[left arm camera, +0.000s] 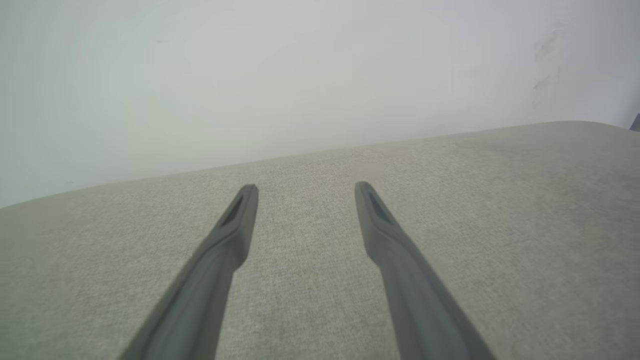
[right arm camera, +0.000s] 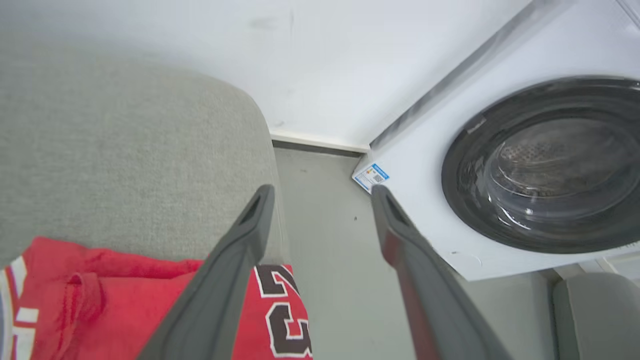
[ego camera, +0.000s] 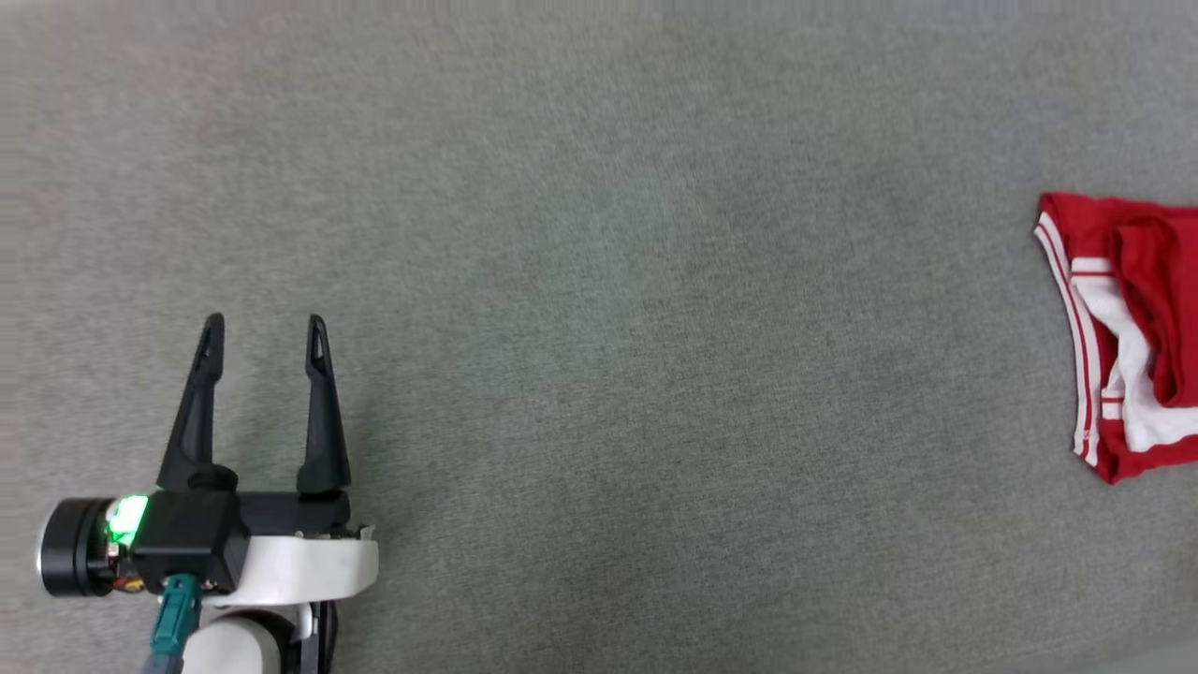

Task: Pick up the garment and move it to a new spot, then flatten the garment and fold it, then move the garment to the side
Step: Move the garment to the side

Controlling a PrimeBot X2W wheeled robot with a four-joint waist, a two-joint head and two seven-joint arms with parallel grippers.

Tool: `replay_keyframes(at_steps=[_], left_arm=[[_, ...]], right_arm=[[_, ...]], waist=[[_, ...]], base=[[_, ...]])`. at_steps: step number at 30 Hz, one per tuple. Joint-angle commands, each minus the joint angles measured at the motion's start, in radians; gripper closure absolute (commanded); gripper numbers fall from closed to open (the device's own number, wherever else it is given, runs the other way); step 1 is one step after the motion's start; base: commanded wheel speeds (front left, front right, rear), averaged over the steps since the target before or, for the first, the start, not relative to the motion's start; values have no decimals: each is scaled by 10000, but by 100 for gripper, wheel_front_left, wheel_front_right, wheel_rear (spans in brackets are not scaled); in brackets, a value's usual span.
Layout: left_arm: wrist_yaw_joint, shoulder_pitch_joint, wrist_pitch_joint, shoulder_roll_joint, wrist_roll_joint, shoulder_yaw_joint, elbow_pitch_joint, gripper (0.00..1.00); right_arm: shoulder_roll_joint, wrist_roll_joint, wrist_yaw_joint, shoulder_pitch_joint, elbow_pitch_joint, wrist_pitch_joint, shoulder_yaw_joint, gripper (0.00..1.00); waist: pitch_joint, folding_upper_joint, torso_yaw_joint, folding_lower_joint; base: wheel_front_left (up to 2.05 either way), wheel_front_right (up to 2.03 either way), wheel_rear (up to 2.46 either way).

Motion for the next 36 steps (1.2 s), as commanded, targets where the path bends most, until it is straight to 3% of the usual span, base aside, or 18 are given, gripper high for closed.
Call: replay_keyframes(at_steps=[1,8,12,18,23,36], left_arm=[[82,195,-20,-53,-53,0,30,0],[157,600,-20,-229,-134,-108,129,0],[156,767,-20,-310,-144,-133,269,0],[140,1001,-20,-398,-187,-108,484,0],[97,1159,-20,-467,-199,-179,694,0],[-4,1764,-20,-538,-145,-369,1112,0]], right_arm=[[283,-235,-14,-142,-136,-482,-135,0],[1766,-1311,-14,-59,-1052,-3069,-644,0],[2818,-1794,-15,470,-1859,-3900,-599,0],[4226,-2169,-12,1699,-3133,-4187,-120,0],[4950,-1945,-15,3094,-4100,-4200,204,0],[6335,-1624,-14,6373,-4908,-4205,-943,0]], waist=[[-551,0,267,-1],[-1268,0,745,-1],[-1665,0,1056,-1],[-2219,0,1424,-1],[-2642,0,1726,-1],[-3640,0,2215,-1]], base=[[0,0,0],[0,0,0],[0,0,0],[0,0,0],[0,0,0],[0,0,0]])
